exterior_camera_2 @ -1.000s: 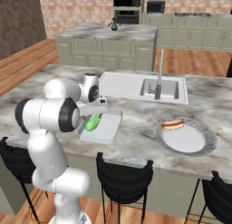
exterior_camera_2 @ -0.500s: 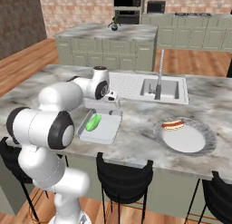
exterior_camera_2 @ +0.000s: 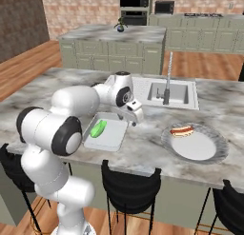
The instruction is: Place one cooked food and one vegetable from the large plate to each tupperware container.
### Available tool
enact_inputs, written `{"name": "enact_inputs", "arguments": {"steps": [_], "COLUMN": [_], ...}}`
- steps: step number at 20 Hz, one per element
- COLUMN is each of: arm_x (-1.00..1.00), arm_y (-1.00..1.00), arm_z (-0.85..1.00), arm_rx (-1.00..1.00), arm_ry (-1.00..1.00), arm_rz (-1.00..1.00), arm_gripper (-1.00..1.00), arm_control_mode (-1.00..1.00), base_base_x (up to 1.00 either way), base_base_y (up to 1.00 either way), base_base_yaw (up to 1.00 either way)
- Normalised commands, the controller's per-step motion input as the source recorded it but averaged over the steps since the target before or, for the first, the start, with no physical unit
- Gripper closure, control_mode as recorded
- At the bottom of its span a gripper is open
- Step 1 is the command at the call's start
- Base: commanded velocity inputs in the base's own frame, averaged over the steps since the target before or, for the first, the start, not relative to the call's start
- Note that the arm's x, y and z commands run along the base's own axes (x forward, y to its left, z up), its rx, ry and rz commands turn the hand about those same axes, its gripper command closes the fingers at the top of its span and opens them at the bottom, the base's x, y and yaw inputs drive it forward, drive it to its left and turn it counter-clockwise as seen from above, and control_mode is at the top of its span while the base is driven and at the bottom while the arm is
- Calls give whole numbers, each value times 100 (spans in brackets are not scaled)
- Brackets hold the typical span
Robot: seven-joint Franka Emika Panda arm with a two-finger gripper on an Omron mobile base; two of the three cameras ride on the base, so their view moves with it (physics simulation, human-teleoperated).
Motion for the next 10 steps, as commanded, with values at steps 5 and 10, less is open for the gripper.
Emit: {"name": "enact_inputs", "arguments": {"steps": [5,10], "arm_x": [2,0], "arm_y": [-99,-95], "arm_z": [16,2], "arm_rx": [0,2], "arm_ry": [0,0], "arm_rz": [-41,-21], "arm_gripper": [-100,-100], "arm_control_mode": [-100,-100], "base_base_x": [0,0], "base_base_y": [0,0], "base_base_yaw": [0,0]}}
